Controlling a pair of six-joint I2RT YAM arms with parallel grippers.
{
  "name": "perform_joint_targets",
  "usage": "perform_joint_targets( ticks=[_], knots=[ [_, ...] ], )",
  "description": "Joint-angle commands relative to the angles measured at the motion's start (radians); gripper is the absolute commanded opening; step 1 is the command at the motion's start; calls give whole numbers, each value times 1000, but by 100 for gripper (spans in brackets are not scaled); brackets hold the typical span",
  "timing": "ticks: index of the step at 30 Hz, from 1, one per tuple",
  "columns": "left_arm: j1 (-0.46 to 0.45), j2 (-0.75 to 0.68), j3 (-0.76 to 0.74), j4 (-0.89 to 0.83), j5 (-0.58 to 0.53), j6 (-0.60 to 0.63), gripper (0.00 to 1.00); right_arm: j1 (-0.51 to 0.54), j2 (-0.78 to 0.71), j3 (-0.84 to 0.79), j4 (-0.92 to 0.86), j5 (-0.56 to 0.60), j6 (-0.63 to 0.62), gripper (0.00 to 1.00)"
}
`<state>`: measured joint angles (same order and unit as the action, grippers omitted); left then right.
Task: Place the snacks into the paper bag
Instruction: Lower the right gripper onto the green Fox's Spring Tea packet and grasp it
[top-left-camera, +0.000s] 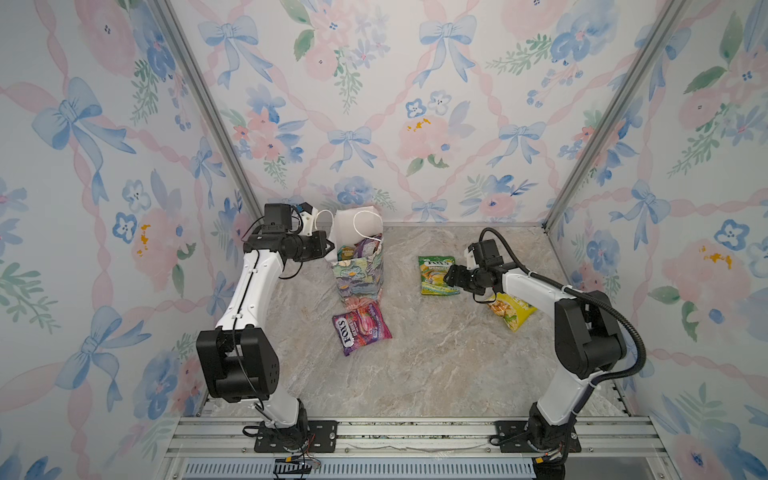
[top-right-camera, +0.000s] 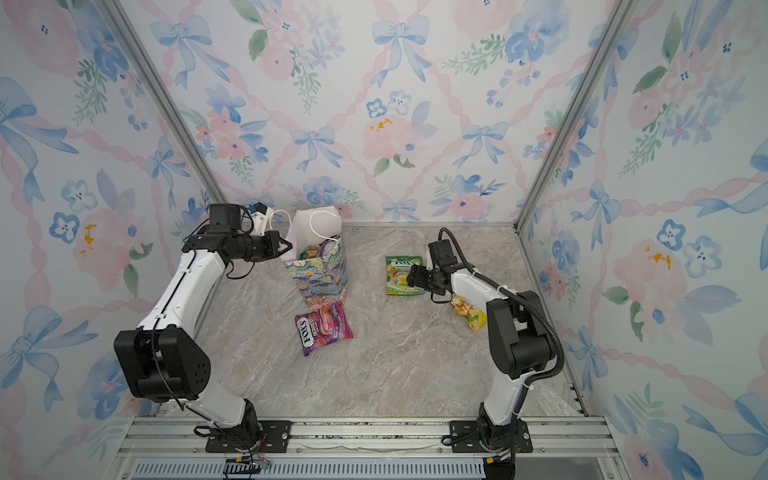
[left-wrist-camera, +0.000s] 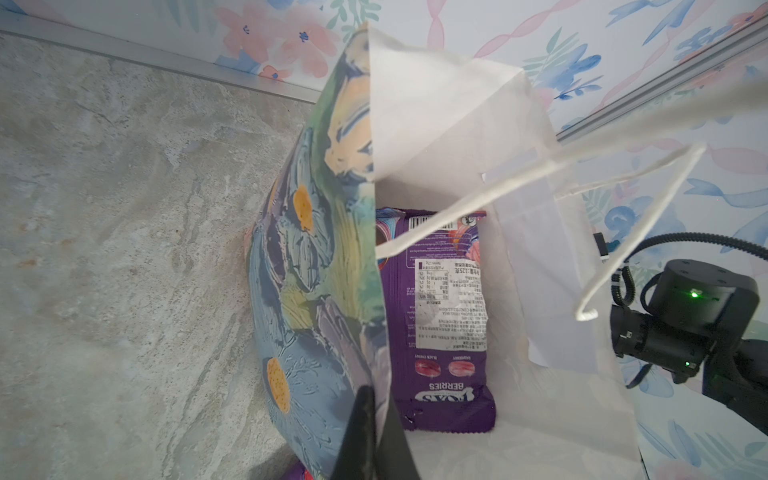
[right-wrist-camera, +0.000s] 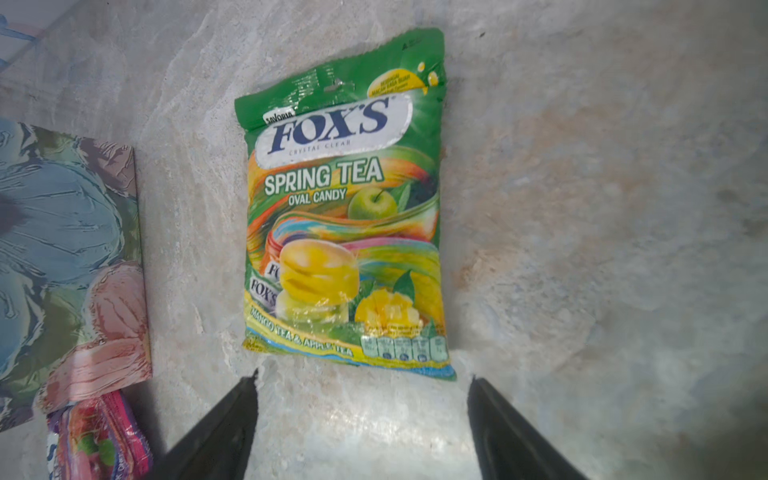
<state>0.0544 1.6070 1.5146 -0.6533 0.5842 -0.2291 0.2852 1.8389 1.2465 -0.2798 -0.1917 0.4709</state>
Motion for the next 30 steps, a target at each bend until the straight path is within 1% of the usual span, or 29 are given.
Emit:
perform_joint_targets(
  ticks=[1,6,12,27,30],
  knots=[
    [6,-10,-9,3,21,7,0,-18,68,90,5,-16,-23,79],
    [5,-15,-7,3,22,7,0,-26,157,158,13,-50,0,76],
    [5,-20,-9,3,23,8,0,-8,233,203,4,-59,13,75],
    [8,-16,-8,3,26,7,0,42,273,164,42,-46,29,64],
    [8,-17,-7,3,26,8,0,41,279,160,48,-49,34,58]
  ],
)
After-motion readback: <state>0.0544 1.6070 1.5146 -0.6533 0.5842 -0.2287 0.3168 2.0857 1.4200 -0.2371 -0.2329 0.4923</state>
